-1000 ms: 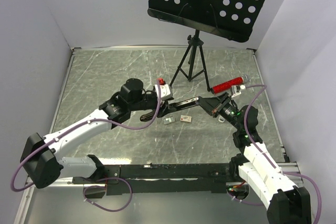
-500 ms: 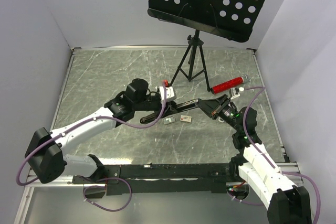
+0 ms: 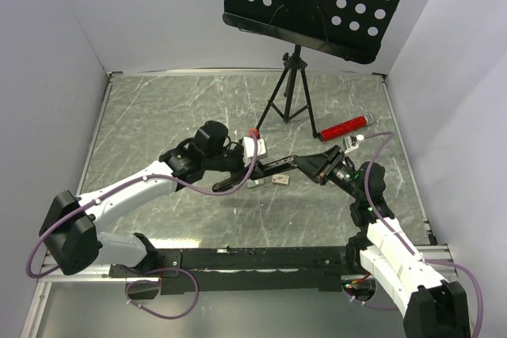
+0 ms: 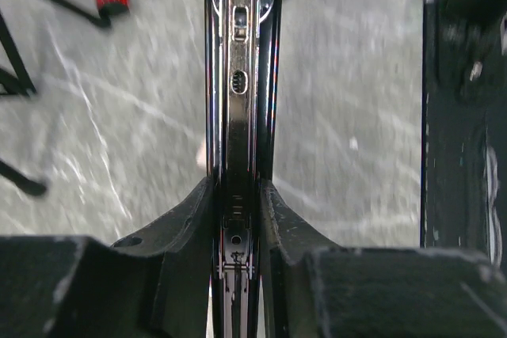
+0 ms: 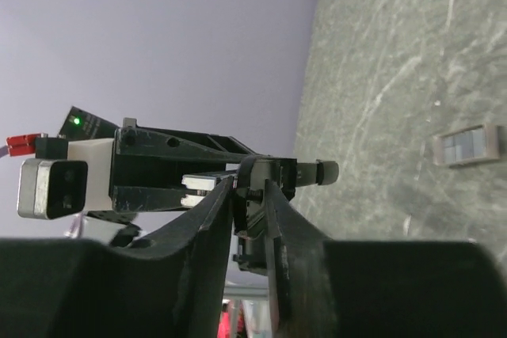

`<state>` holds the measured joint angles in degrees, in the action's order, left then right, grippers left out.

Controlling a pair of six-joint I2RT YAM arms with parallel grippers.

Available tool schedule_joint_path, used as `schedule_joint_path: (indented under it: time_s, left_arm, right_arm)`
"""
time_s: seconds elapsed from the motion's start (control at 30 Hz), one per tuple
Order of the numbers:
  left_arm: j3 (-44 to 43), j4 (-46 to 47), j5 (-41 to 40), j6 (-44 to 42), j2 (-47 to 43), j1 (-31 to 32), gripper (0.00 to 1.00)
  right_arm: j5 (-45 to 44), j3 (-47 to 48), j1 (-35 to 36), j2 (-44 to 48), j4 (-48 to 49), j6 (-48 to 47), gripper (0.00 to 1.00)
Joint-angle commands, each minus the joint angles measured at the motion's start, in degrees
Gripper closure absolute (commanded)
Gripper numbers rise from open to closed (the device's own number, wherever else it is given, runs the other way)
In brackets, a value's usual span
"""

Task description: Load the staples into the stapler

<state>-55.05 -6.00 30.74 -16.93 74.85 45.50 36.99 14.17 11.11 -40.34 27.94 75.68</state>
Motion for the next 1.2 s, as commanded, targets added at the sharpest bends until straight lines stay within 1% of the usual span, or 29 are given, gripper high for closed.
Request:
schedule_joint_path:
  time_s: [0.0, 0.03, 0.1, 0.13, 0.17, 0.23, 0.37, 0.5, 0.67, 0.77, 0.8, 0.87, 0.9, 0.97, 1.0, 1.03, 1.13, 1.17]
  left_arm:
    - [-0.33, -8.67, -3.31, -5.39, -0.41, 0.21, 0.99]
    - [-0.32, -11.29, -4.02, -6.61, -0.32, 0.29, 0.99]
    - [0.29, -13.15, -6.29, -7.5, 0.12, 0.47, 0.99]
    - [0.73, -14.03, -7.0, -8.2, 0.21, 1.08, 0.99]
    - [1.51, -14.3, -7.71, -8.73, 0.3, 1.61, 0.99]
    - [2.13, -14.91, -9.99, -9.78, 1.52, 3.45, 0.99]
    - [0.73, -18.95, -12.63, -11.11, 6.35, 6.79, 0.99]
    - [0.38, -19.49, -15.88, -11.72, 11.71, 10.22, 0.99]
    - [0.73, -20.28, -18.95, -13.65, 14.88, 14.35, 0.98]
    - [1.26, -20.63, -21.15, -14.36, 16.46, 16.46, 0.89]
    - [1.43, -20.54, -21.68, -14.1, 16.56, 17.08, 0.8]
    - [1.43, -20.37, -22.3, -13.57, 16.65, 17.17, 0.7]
    - [1.43, -20.28, -23.44, -13.05, 16.47, 17.08, 0.61]
    - [1.7, -19.84, -24.5, -12.87, 15.16, 17.08, 0.55]
    - [1.96, -19.49, -25.37, -12.61, 14.45, 17.08, 0.5]
    - [2.48, -19.05, -25.82, -12.52, 13.84, 17.08, 0.48]
    - [4.24, -16.33, -28.54, -11.29, 9.98, 17.08, 0.37]
    - [5.03, -13.8, -29.5, -10.68, 7.18, 16.91, 0.33]
  right_arm:
    - [0.2, 1.28, 0.49, 4.91, -8.89, -6.4, 0.52]
    - [-0.6, 2.08, 0.4, 5.87, -12.44, -11.47, 0.43]
    - [-4.18, 4.44, 0.4, 8.34, -20.44, -16.42, 0.36]
    - [-5.25, 4.98, 0.4, 9.04, -25.87, -19.75, 0.31]
    - [-6.05, 5.25, 0.4, 10.18, -27.49, -21.0, 0.29]
    - [-8.15, 6.04, 0.4, 10.72, -31.78, -24.16, 0.27]
    - [-11.06, 7.36, 0.4, 10.28, -35.76, -27.95, 0.27]
    - [-12.64, 8.32, 0.4, 9.66, -37.26, -31.9, 0.27]
    - [-14.4, 9.12, 0.31, 8.35, -39.28, -35.51, 0.26]
    - [-14.23, 8.85, 0.4, 7.38, -39.37, -37.27, 0.26]
    - [-13.97, 8.77, 0.31, 7.2, -39.28, -38.14, 0.26]
    - [-13.7, 9.11, 0.31, 6.24, -39.54, -39.03, 0.26]
    - [-13.7, 9.73, 0.31, 5.8, -39.81, -39.99, 0.26]
    - [-13.35, 10.52, 0.4, 4.66, -40.42, -41.31, 0.26]
    - [-13.35, 11.57, 0.4, 4.22, -40.69, -42.71, 0.25]
    - [-13.18, 12.19, 0.31, 3.34, -41.38, -43.42, 0.25]
    - [-11.43, 14.47, 0.4, 1.5, -42.27, -46.58, 0.25]
    - [-10.98, 15.61, 0.4, 0.97, -42.44, -47.37, 0.25]
